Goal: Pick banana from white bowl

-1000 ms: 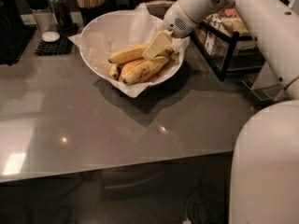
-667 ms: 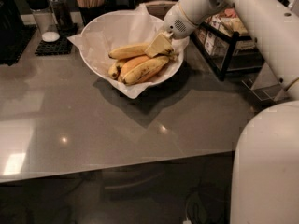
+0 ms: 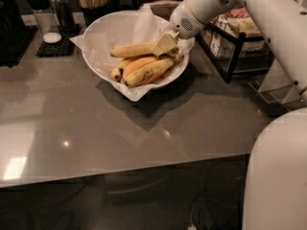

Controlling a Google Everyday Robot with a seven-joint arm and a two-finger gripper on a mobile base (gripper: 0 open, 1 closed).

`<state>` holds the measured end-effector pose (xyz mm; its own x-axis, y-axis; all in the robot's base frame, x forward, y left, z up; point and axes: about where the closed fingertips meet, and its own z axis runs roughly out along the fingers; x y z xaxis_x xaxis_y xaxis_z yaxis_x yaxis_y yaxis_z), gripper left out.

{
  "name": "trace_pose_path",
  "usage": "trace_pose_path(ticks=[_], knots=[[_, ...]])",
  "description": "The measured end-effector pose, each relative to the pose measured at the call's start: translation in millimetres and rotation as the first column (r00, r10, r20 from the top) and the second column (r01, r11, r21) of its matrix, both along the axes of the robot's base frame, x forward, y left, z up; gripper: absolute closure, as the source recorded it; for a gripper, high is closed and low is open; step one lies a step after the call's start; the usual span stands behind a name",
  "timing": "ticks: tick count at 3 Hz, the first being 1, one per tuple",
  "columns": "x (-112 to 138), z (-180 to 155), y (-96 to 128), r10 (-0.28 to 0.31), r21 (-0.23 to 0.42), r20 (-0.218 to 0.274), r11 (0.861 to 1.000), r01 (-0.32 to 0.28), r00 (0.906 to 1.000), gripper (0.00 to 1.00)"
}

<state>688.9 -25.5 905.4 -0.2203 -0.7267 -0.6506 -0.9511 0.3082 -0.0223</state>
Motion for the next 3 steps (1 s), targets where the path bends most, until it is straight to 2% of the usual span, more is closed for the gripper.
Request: trace_pose_path(ticks=[1,2,3], knots=[[-14.0,42.5,-9.8,0.022,0.091,0.082,0.995,-0.03,0.9964,1.0],[-33.9,76.7,-28.1,0.053,0.244,0.156,0.966,-0.09,0.9864,1.0],[-64.3,91.7,-48.9,0.043,0.417,0.177,0.902,-0.115,0.9833,1.0]])
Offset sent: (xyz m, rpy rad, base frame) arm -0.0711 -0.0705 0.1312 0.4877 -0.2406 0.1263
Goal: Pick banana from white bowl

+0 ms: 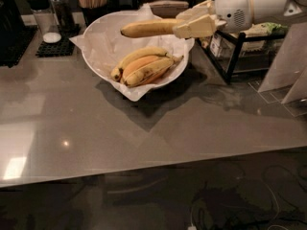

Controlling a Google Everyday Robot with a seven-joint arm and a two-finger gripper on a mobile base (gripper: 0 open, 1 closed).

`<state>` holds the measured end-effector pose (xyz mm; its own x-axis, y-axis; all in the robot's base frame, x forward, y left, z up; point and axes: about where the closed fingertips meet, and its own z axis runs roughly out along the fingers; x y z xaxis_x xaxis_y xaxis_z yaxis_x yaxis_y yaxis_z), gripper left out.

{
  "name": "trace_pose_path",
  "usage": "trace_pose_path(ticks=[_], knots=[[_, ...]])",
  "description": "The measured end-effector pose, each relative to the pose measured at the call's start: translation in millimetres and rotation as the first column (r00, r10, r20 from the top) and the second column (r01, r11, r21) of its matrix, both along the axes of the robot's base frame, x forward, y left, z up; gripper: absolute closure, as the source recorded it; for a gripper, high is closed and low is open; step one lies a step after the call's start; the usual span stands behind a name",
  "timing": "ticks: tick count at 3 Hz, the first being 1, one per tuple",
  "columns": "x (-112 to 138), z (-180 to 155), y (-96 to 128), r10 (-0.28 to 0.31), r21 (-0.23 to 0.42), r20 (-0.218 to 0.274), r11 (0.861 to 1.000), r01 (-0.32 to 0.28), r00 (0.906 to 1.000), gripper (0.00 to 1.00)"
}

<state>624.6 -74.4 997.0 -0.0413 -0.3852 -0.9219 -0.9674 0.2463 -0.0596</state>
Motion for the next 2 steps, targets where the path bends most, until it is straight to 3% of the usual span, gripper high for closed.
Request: trace_pose_path(ticks=[1,2], knots=[[-43.9,-6.4,-16.6,-0.005,0.107,-0.044,0.994,0.01,0.999,1.0],[-78.0,-14.7,-26.5,-0.007,0.171,-0.093,0.985,0.023,0.9956,1.0]])
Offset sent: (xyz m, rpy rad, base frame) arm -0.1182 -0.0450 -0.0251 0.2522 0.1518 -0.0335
